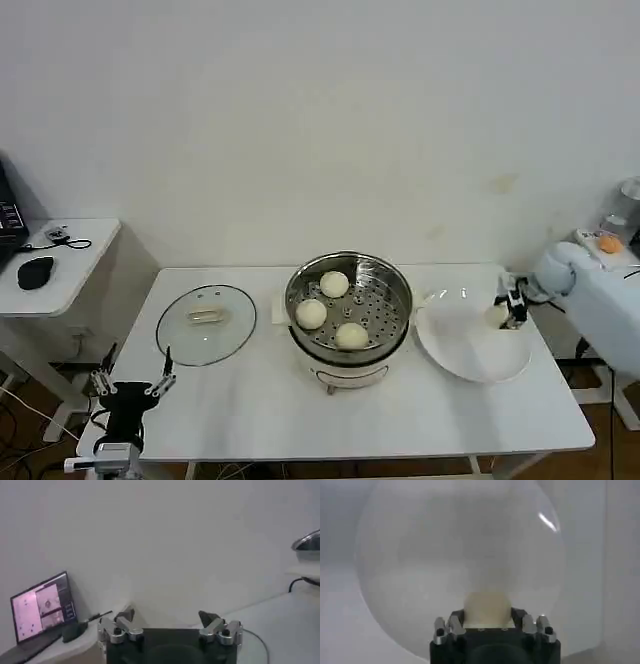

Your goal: Take steamed baozi put them in steamer then cover it.

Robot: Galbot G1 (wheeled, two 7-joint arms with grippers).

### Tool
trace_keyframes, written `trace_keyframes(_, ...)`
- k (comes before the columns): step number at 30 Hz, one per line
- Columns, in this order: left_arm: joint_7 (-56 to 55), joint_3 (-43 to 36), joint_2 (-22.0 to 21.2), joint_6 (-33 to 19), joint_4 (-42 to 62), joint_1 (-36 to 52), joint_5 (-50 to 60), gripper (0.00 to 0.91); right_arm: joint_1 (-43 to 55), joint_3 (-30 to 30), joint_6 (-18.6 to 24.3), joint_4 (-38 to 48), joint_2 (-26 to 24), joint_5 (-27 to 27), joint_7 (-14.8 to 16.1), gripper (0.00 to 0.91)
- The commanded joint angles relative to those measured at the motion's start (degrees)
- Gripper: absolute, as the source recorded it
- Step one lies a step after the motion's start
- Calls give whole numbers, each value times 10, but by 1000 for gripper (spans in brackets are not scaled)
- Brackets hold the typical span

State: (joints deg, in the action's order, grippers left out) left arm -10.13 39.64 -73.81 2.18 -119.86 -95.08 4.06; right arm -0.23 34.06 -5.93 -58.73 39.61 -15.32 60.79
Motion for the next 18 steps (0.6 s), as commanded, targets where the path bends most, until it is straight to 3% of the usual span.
trace_keyframes(1, 22, 6, 47, 17, 31, 28, -175, 907, 143, 107, -64, -158, -56, 141, -5, 645)
trace_keyframes(9, 17, -5, 61, -21, 45, 36, -269, 907, 192, 185, -143, -307, -69, 251, -51, 655)
trace_keyframes(18, 24, -24, 95, -92, 69, 36, -372, 907, 246, 248, -193, -358, -21, 330, -89, 655)
